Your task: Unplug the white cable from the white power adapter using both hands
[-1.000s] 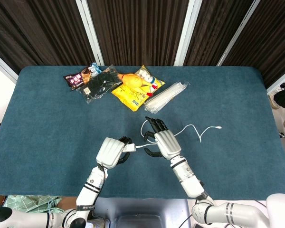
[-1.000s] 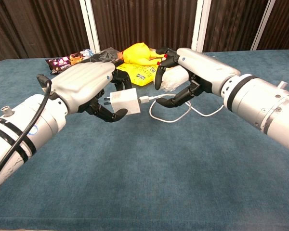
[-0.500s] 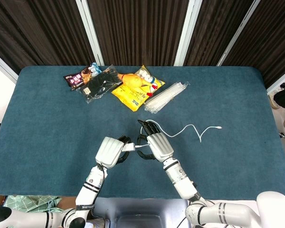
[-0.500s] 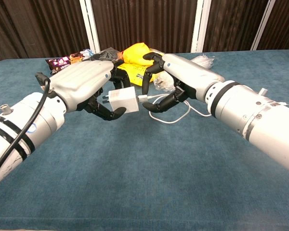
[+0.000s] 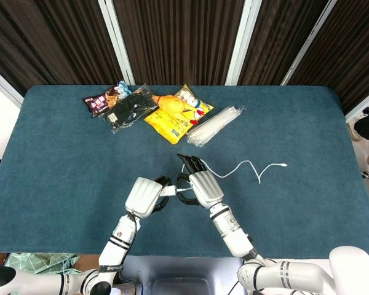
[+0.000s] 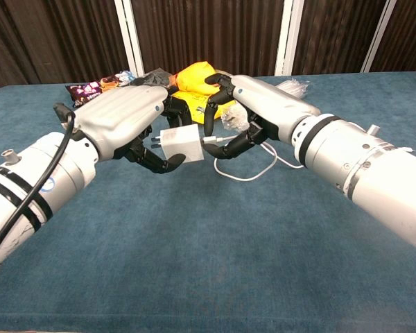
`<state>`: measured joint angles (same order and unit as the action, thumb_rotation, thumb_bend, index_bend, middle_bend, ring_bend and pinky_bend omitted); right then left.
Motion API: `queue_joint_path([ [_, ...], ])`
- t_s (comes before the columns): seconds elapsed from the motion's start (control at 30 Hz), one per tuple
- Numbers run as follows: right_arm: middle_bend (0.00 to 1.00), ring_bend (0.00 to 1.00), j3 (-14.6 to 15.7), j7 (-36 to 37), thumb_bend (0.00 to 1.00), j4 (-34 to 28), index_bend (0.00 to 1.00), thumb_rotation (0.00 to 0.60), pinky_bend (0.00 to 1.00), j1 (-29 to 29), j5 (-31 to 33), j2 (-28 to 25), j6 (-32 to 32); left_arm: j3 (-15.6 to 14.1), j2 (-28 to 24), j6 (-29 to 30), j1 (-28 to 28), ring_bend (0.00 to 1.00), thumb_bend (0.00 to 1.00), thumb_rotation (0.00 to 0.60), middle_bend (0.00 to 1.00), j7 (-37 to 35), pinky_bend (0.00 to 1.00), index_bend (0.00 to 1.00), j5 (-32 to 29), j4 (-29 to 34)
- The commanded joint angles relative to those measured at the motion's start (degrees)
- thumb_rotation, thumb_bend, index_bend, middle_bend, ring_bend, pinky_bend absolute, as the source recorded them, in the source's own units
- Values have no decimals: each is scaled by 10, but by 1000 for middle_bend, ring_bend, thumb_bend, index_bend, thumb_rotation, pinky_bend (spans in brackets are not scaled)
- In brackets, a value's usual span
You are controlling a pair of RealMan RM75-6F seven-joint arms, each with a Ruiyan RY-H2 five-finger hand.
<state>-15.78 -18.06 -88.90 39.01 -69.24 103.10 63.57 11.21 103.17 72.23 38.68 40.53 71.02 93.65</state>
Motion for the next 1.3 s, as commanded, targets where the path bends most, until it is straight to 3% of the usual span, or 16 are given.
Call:
queue_joint_path([
  [0.03, 120, 0, -1, 0, 457, -1, 672, 600, 0, 2, 3, -1, -1, -1, 0, 1, -1, 1000, 556, 600, 872, 0, 1000, 785, 1, 1],
  [0.3, 158, 0, 1, -8, 517, -2, 740, 600, 0, 6, 10, 1, 0, -6, -4, 8, -5, 1000, 556, 600, 873, 2, 1000, 785, 6, 12],
  [0.57, 225, 0, 1, -15, 626, -7, 878, 600, 0, 8, 19, 2, 4, -8, -11, 11, -8, 1000, 556, 600, 873, 3, 1000, 785, 9, 21],
  [1.07, 236, 0, -3, -64, 629, -22, 897, 600, 0, 4, 50, -24, 17, -2, -19, 3, -6, 1000, 555, 600, 874, -2, 1000, 785, 5, 19],
  [1.3, 236, 0, 21, -79, 629, -27, 898, 600, 0, -6, 53, -66, 7, 4, -44, -18, -3, 1000, 533, 600, 874, -31, 1000, 786, 1, -25],
])
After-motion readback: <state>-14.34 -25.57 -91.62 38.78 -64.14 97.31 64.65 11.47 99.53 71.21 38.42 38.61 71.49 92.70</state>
